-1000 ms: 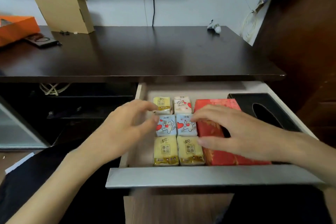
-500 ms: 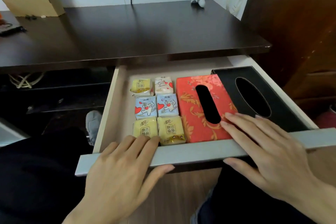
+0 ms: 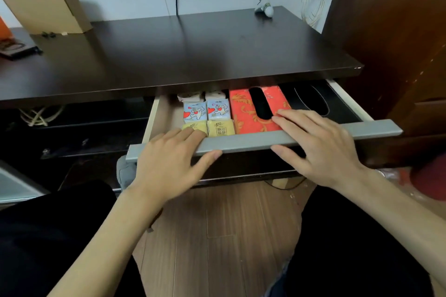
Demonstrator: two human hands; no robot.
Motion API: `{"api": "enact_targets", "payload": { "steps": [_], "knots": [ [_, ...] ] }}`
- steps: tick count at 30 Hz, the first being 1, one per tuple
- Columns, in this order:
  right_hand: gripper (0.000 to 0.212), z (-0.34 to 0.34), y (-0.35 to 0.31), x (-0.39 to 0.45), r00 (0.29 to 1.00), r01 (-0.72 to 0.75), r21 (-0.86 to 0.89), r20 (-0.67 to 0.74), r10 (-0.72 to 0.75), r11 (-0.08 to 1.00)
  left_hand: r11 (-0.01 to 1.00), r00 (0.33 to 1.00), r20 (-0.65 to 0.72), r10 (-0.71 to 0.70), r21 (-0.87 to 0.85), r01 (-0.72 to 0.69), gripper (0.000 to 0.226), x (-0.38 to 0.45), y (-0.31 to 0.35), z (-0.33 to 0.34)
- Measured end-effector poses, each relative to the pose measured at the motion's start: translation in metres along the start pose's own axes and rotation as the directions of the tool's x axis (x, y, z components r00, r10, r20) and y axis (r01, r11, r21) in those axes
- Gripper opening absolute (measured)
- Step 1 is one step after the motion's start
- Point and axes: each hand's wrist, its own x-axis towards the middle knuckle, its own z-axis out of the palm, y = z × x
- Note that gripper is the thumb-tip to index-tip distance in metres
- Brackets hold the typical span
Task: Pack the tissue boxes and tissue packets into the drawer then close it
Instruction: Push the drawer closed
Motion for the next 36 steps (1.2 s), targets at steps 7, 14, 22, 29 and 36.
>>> {"api": "enact_targets", "payload": {
  "steps": [7,14,22,29,36],
  "knots": [
    [0.055,0.028,0.016,0.026,0.993,-0.069,0.030,-0.097,0.071,0.997,0.989,0.986,-0.093,-0.141,-0.056,0.136,0.045,0.027,-0.011,0.024],
    [0.077,0.063,-0.002,-0.036,0.889,-0.338,0.311,-0.205,0.410,0.889,0.817,0.814,-0.149,-0.562,-0.251,0.519,0.077,-0.045,0.025,0.050],
    [0.097,0.093,-0.002,-0.024,0.641,-0.575,0.604,-0.086,0.762,0.552,0.671,0.739,-0.029,-0.674,-0.444,0.594,0.094,-0.021,0.032,0.082],
    [0.097,0.125,0.023,0.011,0.651,-0.561,0.565,-0.150,0.744,0.605,0.725,0.772,-0.059,-0.633,-0.395,0.564,0.097,0.011,0.005,0.112],
    [0.093,0.152,0.058,0.050,0.734,-0.562,0.444,-0.123,0.668,0.698,0.771,0.805,-0.016,-0.593,-0.301,0.562,0.095,0.055,-0.030,0.132]
  ]
}}
